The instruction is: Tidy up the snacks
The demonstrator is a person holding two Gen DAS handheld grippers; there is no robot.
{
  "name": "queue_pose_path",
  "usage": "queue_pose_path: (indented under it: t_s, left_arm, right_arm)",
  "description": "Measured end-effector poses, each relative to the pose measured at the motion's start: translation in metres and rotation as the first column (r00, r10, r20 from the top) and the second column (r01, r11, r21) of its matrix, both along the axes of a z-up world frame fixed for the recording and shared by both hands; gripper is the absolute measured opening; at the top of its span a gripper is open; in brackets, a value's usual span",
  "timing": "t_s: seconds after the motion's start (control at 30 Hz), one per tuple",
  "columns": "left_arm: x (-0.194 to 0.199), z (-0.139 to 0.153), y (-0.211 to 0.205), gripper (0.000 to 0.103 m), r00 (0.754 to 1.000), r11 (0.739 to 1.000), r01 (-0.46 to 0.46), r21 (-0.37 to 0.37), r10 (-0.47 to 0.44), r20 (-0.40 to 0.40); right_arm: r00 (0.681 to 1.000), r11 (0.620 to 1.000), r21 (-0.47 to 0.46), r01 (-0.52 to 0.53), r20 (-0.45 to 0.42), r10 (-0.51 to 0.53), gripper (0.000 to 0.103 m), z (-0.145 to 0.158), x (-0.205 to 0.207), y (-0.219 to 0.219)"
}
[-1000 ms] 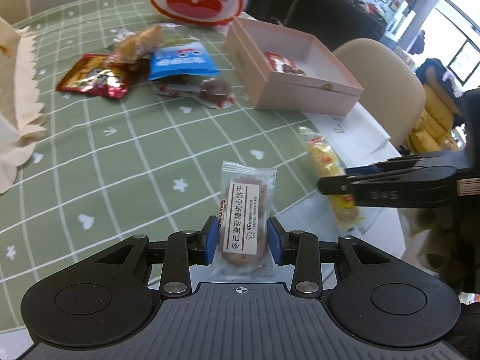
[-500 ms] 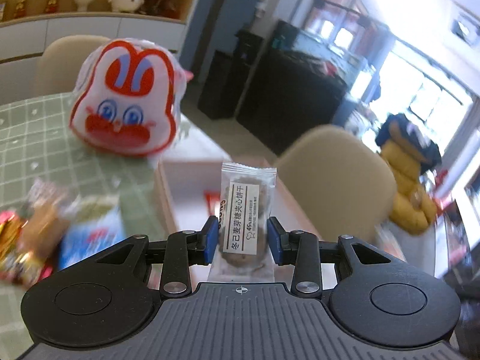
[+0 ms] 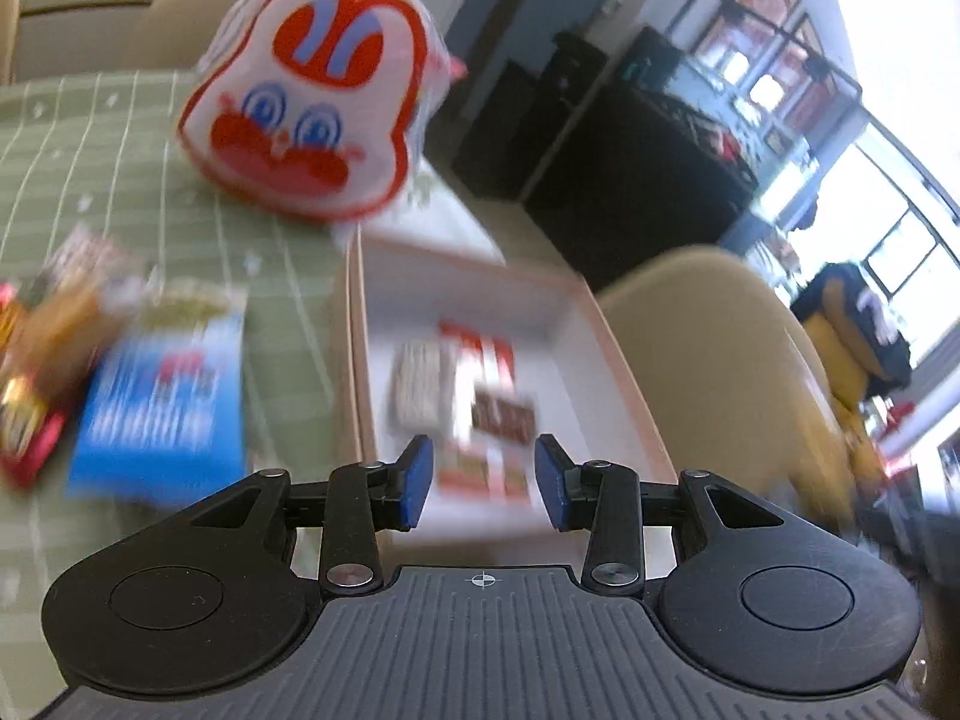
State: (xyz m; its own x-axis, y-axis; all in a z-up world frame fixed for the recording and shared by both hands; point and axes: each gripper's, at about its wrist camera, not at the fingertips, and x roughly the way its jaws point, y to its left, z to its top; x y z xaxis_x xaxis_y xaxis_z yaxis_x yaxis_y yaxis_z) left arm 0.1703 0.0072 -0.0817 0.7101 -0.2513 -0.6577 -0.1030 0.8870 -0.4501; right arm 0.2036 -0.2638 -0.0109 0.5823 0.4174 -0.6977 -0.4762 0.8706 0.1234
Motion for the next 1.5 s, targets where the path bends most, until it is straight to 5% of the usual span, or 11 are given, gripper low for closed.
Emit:
queue_pose_path:
  t_s: [0.2, 0.4, 0.53, 0.73, 0.93, 1.1, 1.2, 1.3, 1.5]
  left_arm:
    - [-0.074, -0.022, -0.012, 0.041, 0.991, 0.998, -0.034, -0.051, 0.027, -0.132]
    - [-0.117, -0.031, 0.005, 0.041, 0.968, 0.988, -0.153, 0.027, 0.155, -0.197]
    - [-0.138, -0.03, 0.029, 0.041, 0.943, 0.966, -0.243, 0.089, 0.257, -0.209]
    - [-0.165, -0.035, 0.069, 0.041, 0.899, 0.93, -0.357, 0.08, 0.366, -0.24]
    - [-0.18, -0.042, 0.096, 0.041, 0.9, 0.933, -0.357, 0.038, 0.355, -0.254]
    - [-0.196, -0.044, 0.111, 0.041, 0.916, 0.951, -0.307, 0.031, 0.305, -0.259]
    - [-0.208, -0.044, 0.119, 0.041, 0.933, 0.963, -0.267, 0.024, 0.264, -0.244]
    - [-0.222, -0.044, 0.127, 0.041, 0.939, 0.968, -0.251, 0.016, 0.247, -0.239]
    - [-0.238, -0.047, 0.149, 0.041, 0.928, 0.956, -0.294, 0.002, 0.286, -0.238]
  right_arm:
    - [0.995, 0.998, -0.023, -0.063, -0.082, 0.06, 0.032, -0.029, 0.09, 0.061]
    - [0.981, 0.976, -0.183, -0.115, -0.176, 0.083, 0.032, -0.093, 0.129, 0.114]
    - [0.979, 0.976, -0.192, -0.104, -0.192, 0.067, 0.041, -0.109, 0.123, 0.123]
    - [0.986, 0.972, -0.165, -0.165, -0.011, 0.165, 0.063, -0.075, 0.08, 0.162]
    - [0.936, 0.937, 0.012, -0.35, -0.034, 0.351, 0.069, -0.059, 0.035, 0.242]
    - [0.954, 0.957, 0.107, -0.269, -0.109, 0.28, 0.069, -0.073, 0.049, 0.319]
    - [0.958, 0.964, 0.003, -0.267, -0.11, 0.266, 0.069, -0.086, 0.073, 0.372]
    - [0.948, 0.973, -0.085, -0.215, -0.26, 0.187, 0.069, -0.114, 0.107, 0.409]
    - [0.921, 0.988, -0.103, -0.118, -0.383, 0.07, 0.072, -0.145, 0.138, 0.432]
